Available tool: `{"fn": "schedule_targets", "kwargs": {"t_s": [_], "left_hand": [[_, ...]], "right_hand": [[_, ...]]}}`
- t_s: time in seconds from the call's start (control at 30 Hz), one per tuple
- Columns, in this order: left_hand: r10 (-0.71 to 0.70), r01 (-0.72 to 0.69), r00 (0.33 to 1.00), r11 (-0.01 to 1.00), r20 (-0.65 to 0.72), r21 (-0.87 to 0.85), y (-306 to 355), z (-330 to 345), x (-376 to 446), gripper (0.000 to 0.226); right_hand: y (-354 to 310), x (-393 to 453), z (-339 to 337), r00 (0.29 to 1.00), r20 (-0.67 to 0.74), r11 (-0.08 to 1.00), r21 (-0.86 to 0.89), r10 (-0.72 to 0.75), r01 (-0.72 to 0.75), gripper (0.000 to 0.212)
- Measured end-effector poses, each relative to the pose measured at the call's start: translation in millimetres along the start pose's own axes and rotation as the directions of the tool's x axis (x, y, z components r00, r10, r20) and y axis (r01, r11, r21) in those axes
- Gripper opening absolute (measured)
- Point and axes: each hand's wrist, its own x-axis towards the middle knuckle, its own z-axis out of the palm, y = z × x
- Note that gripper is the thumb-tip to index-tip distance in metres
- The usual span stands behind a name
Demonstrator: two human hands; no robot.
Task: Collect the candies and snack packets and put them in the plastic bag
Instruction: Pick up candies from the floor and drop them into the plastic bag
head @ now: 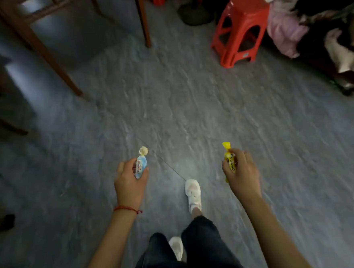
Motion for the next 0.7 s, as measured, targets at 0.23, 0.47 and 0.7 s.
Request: {"fn": "schedule_targets", "kwargs": {"t_s": [0.23, 0.47, 0.7], "left_hand": [[-0.094, 0.097, 0.986, 0.995, -0.135, 0.02, 28, 36, 115, 0.03], [-0.144, 0.154, 0.964, 0.988, -0.221, 0.03, 45, 46, 221, 0.026], [-0.121, 0.138, 0.952, 0.99, -0.282, 0.04, 28, 51, 360, 0.027]], "right_hand": [[-29, 162, 28, 0.984, 0.114, 0.99, 0.019, -0.138, 0.137, 0.03], [-78, 297, 50, 0.951, 0.156, 0.963, 0.012, -0.267, 0.268, 0.031], [-133, 413, 108, 0.932, 0.186, 0.949, 0.005, -0.312, 0.316, 0.031]]}}
